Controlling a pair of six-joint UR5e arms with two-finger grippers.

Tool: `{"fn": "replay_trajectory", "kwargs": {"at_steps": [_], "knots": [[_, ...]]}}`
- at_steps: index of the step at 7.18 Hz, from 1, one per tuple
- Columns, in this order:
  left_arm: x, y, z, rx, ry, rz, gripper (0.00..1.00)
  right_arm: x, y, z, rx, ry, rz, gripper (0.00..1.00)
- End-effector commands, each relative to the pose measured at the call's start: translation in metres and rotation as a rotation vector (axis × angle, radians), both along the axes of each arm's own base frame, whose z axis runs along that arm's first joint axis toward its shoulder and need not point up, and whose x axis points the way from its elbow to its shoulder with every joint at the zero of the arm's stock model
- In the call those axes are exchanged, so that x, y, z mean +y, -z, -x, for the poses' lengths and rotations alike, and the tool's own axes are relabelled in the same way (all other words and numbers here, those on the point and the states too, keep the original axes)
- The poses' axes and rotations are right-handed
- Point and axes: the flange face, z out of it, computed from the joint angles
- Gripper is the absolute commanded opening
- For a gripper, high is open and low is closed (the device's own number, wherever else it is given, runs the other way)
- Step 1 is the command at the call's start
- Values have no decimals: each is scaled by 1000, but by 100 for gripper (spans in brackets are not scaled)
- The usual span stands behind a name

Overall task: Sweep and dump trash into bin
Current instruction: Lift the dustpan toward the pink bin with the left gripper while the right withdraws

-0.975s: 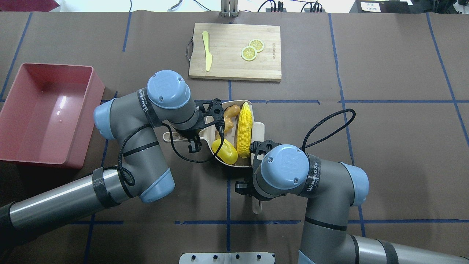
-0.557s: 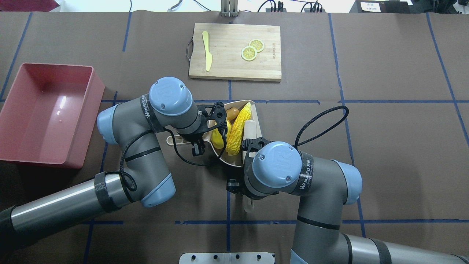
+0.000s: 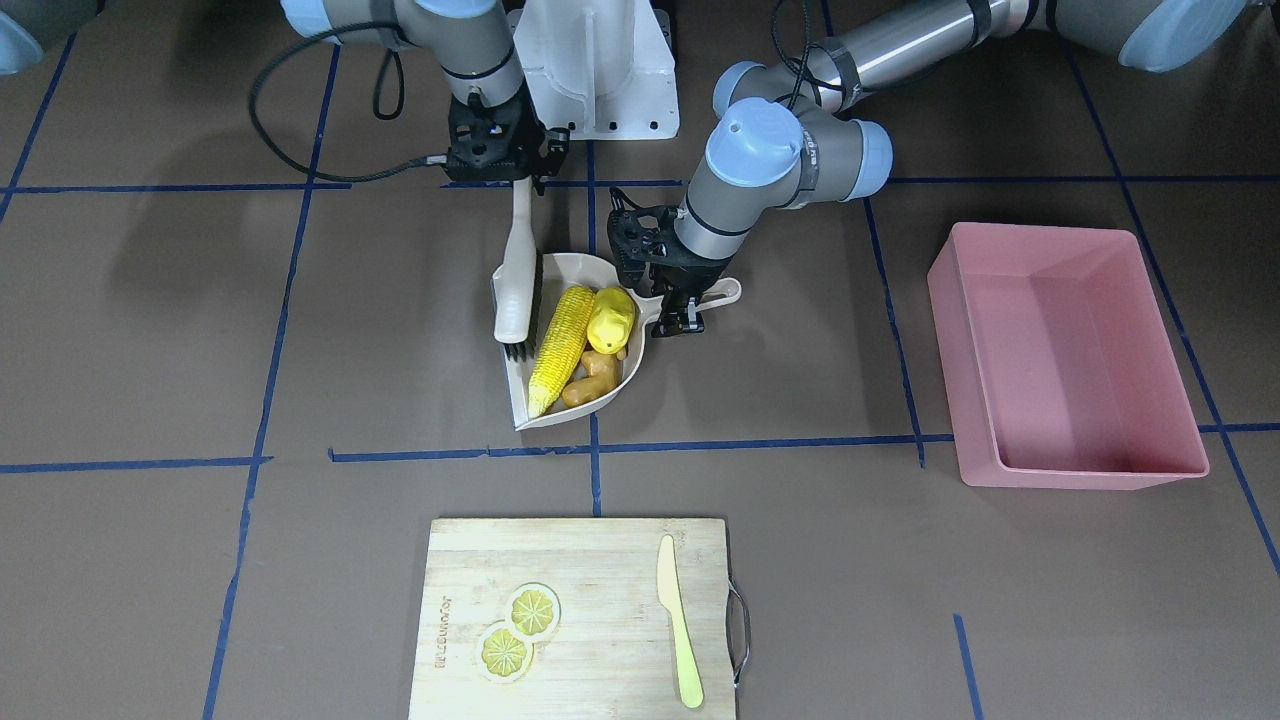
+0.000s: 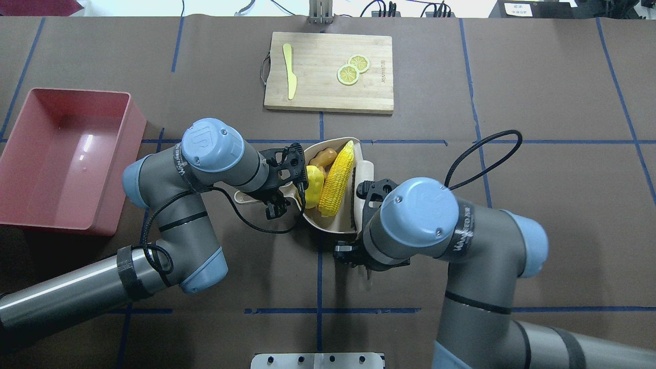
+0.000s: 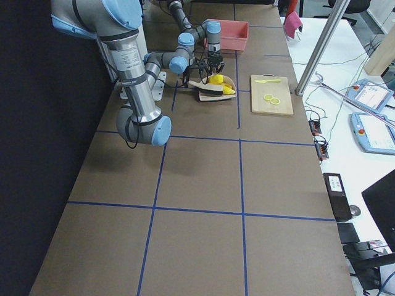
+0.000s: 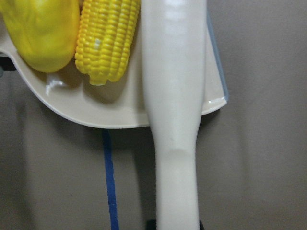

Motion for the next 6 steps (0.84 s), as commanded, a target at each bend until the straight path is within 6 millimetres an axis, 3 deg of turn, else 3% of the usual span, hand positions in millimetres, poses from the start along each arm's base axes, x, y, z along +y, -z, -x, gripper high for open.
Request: {"fn": "replay_trajectory", "kwargs": {"at_steps": [1,2,4,5,6], "knots": [[-4,11,11,46,34,21,6,-23,-6,-93,10,-59,61,0],[-4,11,18,53,46,32,5,-28,-30,-115,42,-85,72,0],[-8,30,39,98,88,58,5,-47,-46,-141,66,-115,54,0],[-12,39,63,131,98,71,4,-47,-67,-164,94,-97,20,0],[-21,33,104,146,122,96,4,-44,-87,-194,121,-74,-22,0]]}}
